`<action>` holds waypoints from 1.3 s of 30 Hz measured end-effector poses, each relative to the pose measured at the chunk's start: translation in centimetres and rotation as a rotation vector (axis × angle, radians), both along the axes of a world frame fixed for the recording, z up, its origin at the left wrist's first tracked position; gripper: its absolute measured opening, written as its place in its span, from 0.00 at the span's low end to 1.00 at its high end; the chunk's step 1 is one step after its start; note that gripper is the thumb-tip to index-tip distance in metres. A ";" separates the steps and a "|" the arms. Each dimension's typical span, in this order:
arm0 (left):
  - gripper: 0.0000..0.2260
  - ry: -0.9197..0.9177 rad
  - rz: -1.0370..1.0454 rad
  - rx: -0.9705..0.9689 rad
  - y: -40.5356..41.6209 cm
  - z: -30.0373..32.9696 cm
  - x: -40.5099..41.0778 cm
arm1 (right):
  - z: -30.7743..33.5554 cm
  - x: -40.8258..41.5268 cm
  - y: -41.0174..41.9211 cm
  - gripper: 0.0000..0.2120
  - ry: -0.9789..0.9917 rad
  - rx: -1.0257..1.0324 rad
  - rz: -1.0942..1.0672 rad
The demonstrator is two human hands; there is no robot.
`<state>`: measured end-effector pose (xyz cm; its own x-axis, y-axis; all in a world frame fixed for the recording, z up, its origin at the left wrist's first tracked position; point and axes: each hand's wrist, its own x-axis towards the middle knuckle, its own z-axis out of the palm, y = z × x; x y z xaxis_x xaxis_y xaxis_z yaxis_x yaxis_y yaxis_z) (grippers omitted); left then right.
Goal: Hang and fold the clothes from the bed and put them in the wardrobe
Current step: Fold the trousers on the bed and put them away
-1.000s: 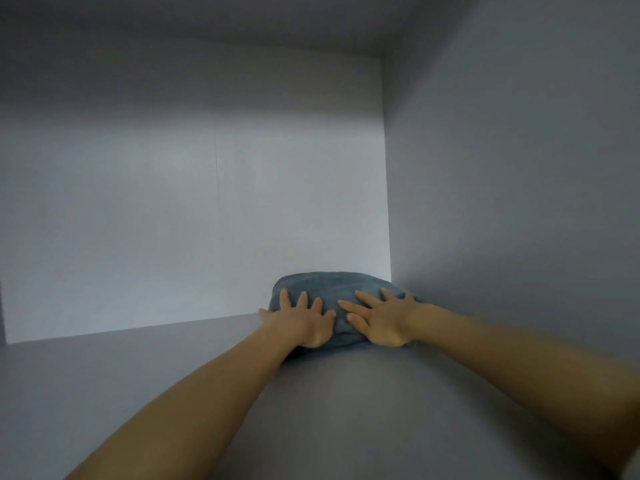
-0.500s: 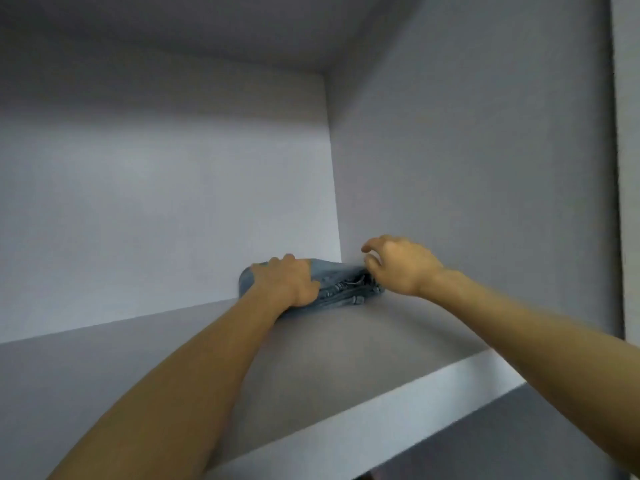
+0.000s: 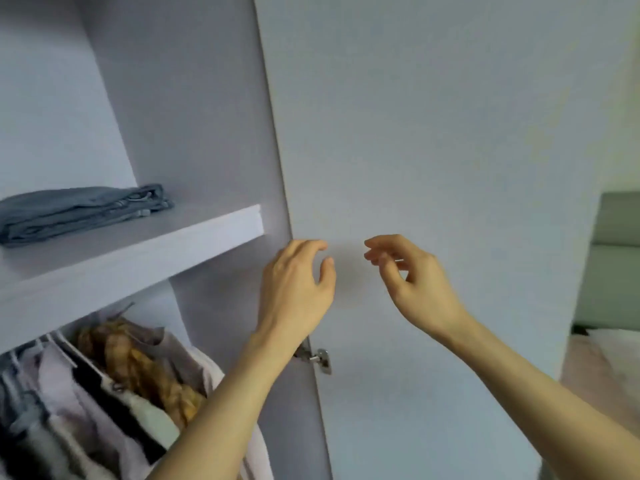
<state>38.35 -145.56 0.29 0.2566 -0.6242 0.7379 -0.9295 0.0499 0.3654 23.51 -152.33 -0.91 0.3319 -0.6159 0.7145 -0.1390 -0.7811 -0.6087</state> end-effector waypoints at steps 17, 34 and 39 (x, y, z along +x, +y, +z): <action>0.13 0.071 -1.221 0.740 4.5 -21.4 -49.7 | -21.6 -48.3 24.2 0.11 0.086 0.759 -1.092; 0.14 -0.405 -2.053 1.033 28.4 -25.4 -65.2 | -26.0 -48.2 58.6 0.09 -0.446 1.049 -1.912; 0.13 -0.361 -2.129 1.084 37.1 -26.2 -68.7 | -27.1 -49.7 66.1 0.11 -0.489 1.063 -1.989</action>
<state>-30.34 -108.41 -25.87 -0.9765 0.2129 -0.0322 0.1028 0.5922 0.7992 -26.21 -86.23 -28.03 -0.9844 0.0757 -0.1590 0.1724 0.5991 -0.7819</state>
